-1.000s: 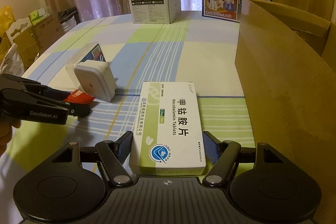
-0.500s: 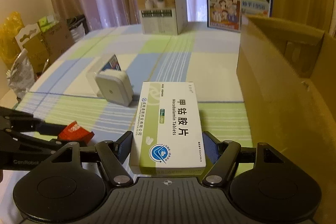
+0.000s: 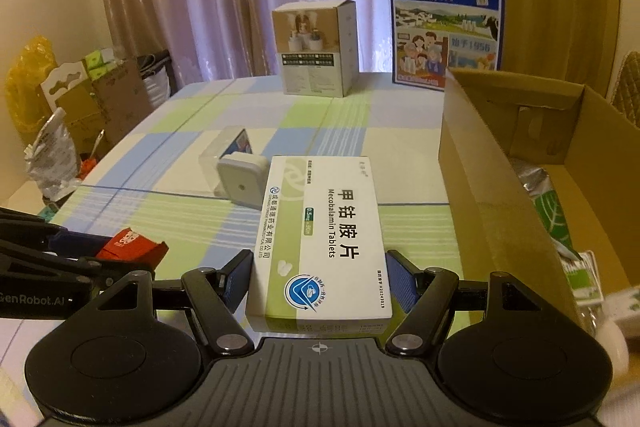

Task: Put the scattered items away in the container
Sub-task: 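Grasp the red snack packet with left tool while right tool holds medicine box, then carry the red packet and medicine box with both tools over the cardboard box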

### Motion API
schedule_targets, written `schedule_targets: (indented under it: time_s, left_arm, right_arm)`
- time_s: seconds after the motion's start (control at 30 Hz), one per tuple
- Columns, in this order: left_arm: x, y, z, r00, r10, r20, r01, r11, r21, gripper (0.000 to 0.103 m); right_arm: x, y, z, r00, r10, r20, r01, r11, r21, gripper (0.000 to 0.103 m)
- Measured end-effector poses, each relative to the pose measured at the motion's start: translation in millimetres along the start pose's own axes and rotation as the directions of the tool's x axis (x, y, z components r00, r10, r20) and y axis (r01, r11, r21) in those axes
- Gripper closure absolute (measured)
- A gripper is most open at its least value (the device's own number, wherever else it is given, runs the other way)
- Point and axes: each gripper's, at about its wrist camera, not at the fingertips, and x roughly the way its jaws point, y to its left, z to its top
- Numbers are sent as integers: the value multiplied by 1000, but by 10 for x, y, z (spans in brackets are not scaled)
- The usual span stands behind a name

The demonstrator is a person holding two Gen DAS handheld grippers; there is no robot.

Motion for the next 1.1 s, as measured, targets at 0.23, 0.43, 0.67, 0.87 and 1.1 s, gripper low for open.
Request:
schedule_targets:
  time_s: [0.23,0.43,0.67,0.87,1.1]
  left_arm:
    - [-346,-144,-104,1000,-9,14,10,1000,-11,62]
    - [-611,-237,-179,1000,4,29,-4,1000,-16,62]
    - [-861,-363,-244,999,7,48,-7,1000,-7,62]
    - [-1055,-490,-292,998,0,68,0,1000,-2,62]
    - [-1188,-742,-232,995,-26,92,24,999,25,62]
  right_arm:
    - [-310,-17,7,999,-11,35,9,999,44,35]
    - [-634,13,80,997,-13,76,8,998,60,35]
    - [-999,70,76,995,-14,97,8,998,57,35]
    - [-1279,4,40,993,-37,114,29,997,67,35]
    - [-1583,-267,11,986,-95,138,82,992,97,35]
